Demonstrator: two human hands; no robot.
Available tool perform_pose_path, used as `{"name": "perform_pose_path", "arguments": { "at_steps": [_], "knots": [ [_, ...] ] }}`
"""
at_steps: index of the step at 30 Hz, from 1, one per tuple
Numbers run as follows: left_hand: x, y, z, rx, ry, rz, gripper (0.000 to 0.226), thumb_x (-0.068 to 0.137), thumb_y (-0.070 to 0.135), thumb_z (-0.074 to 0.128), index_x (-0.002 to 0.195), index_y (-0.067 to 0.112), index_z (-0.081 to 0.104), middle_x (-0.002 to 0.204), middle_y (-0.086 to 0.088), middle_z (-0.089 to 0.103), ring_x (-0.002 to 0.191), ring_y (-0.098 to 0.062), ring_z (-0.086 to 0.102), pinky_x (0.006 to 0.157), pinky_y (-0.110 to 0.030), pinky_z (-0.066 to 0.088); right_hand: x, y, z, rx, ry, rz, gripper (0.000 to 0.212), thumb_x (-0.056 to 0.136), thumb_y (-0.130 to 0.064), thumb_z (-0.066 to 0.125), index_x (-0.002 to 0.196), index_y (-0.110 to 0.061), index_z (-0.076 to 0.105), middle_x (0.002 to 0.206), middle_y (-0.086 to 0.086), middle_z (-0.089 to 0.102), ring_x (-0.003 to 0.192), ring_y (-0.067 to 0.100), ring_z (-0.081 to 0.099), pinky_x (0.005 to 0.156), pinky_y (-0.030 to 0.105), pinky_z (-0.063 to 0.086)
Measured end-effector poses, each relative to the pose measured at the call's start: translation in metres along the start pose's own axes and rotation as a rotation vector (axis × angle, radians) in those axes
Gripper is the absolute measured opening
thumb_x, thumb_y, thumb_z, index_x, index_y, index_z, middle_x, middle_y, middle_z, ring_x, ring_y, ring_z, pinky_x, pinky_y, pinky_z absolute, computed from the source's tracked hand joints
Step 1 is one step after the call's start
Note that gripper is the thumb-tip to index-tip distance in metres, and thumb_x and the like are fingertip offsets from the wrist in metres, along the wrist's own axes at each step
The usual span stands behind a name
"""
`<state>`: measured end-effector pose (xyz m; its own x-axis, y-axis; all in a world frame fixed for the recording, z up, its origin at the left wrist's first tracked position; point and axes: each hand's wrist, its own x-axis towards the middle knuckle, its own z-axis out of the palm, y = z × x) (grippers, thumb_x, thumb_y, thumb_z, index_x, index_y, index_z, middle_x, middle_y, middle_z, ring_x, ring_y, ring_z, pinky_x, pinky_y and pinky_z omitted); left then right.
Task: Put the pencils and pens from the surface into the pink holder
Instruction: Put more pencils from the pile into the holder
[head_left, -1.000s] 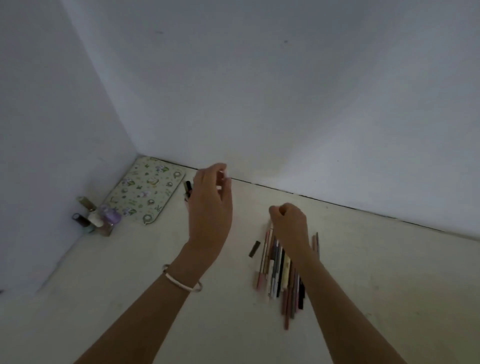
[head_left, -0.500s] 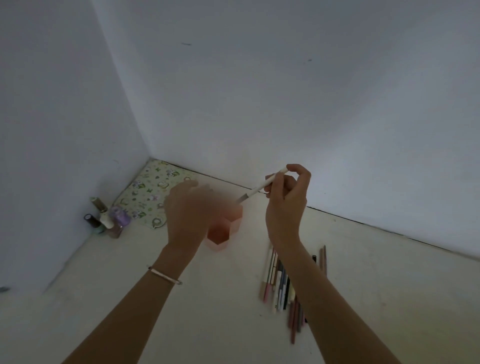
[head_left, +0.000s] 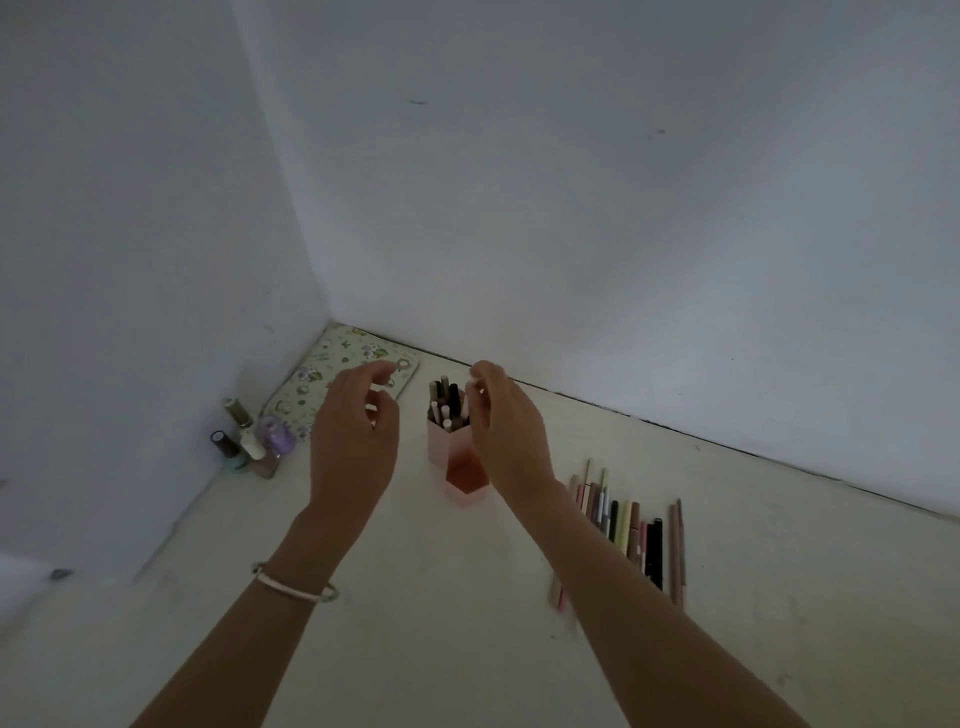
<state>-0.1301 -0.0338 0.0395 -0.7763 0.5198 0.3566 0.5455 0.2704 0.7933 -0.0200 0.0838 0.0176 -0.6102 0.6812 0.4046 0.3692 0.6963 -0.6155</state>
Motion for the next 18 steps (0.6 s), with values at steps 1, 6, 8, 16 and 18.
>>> {"name": "perform_pose_path", "arguments": {
  "at_steps": [1,6,8,16,18],
  "knots": [
    [-0.002,0.002,0.001,-0.002,-0.019,-0.014,0.033,0.09,0.002,0.05,0.115,0.02,0.062,0.107,0.01,0.059,0.085,0.01,0.056,0.073,-0.007,0.043,-0.003,0.003,0.002,-0.074,-0.03,-0.052,0.015,0.098,-0.018,0.048,0.104,-0.013,0.061,0.099,0.002,0.066,0.087,0.022,0.059,0.077,0.039,0.052],
    [-0.02,0.023,0.018,-0.014,-0.106,0.016,0.027,0.091,0.007,0.051,0.111,0.022,0.063,0.101,0.014,0.059,0.083,0.01,0.057,0.067,-0.005,0.045,-0.009,0.014,-0.013,-0.099,0.063,0.024,0.036,0.087,-0.009,0.043,0.114,-0.009,0.066,0.125,0.008,0.058,0.115,0.021,0.053,0.102,0.037,0.042],
    [-0.032,0.036,0.034,-0.031,-0.206,0.066,0.021,0.091,0.017,0.049,0.105,0.024,0.063,0.094,0.017,0.06,0.08,0.008,0.058,0.067,-0.006,0.046,-0.003,0.022,-0.032,-0.025,0.223,0.078,0.038,0.083,-0.001,0.045,0.115,-0.008,0.064,0.119,0.006,0.058,0.107,0.02,0.055,0.096,0.039,0.047],
    [-0.1,0.044,0.143,0.35,-0.73,-0.098,0.02,0.094,0.019,0.05,0.11,0.014,0.059,0.109,-0.002,0.064,0.097,-0.015,0.06,0.08,-0.022,0.046,-0.018,0.064,-0.109,0.026,0.385,0.279,0.037,0.082,0.008,0.047,0.106,-0.014,0.064,0.105,-0.007,0.058,0.074,0.003,0.051,0.064,0.007,0.04],
    [-0.111,0.041,0.157,0.444,-0.785,-0.16,0.02,0.095,0.021,0.05,0.111,0.012,0.057,0.113,-0.005,0.062,0.104,-0.022,0.06,0.082,-0.028,0.046,-0.034,0.076,-0.12,0.007,0.374,0.309,0.037,0.08,0.01,0.048,0.102,-0.014,0.065,0.102,-0.008,0.058,0.07,0.002,0.051,0.062,0.007,0.038]
  ]
}}
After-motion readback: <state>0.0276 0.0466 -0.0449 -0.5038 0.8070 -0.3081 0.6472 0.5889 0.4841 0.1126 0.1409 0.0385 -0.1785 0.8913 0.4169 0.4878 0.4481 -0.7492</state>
